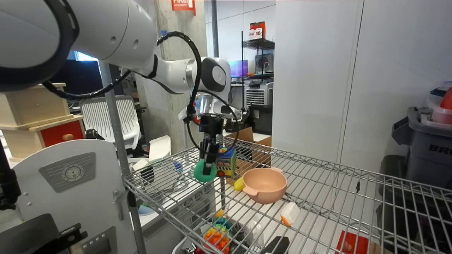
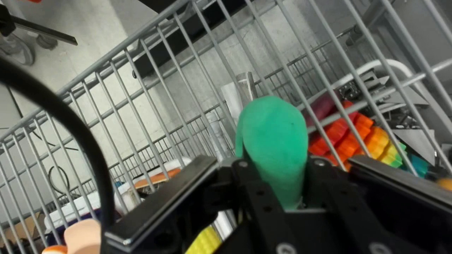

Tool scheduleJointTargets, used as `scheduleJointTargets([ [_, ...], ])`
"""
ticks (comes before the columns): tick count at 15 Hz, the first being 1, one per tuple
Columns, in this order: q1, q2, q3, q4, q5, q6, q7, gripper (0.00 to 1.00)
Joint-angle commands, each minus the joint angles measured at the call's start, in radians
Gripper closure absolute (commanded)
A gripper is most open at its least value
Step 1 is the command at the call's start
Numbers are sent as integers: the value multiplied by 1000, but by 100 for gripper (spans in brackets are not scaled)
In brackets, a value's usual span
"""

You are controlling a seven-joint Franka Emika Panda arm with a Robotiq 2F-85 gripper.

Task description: Remove the plush toy in the bowl and put the other toys in the bowl

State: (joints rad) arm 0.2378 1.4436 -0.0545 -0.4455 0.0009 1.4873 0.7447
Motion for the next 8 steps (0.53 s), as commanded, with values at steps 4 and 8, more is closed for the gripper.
scheduleJointTargets([
  [4, -105, -78, 2, 7, 8, 37, -13, 94],
  [8, -197, -107, -2, 0, 15, 32, -18, 94],
])
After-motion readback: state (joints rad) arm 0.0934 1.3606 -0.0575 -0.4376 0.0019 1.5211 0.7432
